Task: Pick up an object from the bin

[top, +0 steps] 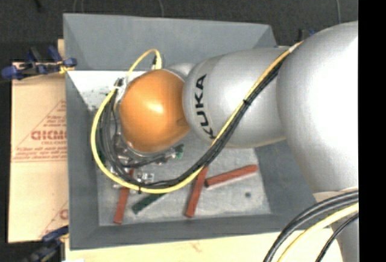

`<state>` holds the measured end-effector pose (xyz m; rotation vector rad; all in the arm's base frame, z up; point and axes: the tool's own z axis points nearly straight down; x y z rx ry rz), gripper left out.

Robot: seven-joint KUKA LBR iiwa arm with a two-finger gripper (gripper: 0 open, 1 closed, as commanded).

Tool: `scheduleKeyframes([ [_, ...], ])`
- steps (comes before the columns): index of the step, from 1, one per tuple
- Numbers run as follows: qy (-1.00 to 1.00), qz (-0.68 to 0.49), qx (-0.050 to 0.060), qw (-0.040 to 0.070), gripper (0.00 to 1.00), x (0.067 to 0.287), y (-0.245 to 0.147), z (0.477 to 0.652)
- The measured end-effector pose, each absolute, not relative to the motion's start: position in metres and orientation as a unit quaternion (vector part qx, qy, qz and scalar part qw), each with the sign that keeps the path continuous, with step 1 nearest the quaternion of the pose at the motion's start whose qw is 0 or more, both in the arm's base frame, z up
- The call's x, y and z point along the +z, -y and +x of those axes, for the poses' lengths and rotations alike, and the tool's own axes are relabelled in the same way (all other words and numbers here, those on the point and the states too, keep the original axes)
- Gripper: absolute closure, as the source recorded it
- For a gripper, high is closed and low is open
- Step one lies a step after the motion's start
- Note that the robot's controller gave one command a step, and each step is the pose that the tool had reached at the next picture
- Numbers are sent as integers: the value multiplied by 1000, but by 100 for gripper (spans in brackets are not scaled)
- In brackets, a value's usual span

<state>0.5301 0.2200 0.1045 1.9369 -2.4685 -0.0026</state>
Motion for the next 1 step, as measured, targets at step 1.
scheduleKeyframes([
  [1,787,617,1,-3,100,118,-220,533],
])
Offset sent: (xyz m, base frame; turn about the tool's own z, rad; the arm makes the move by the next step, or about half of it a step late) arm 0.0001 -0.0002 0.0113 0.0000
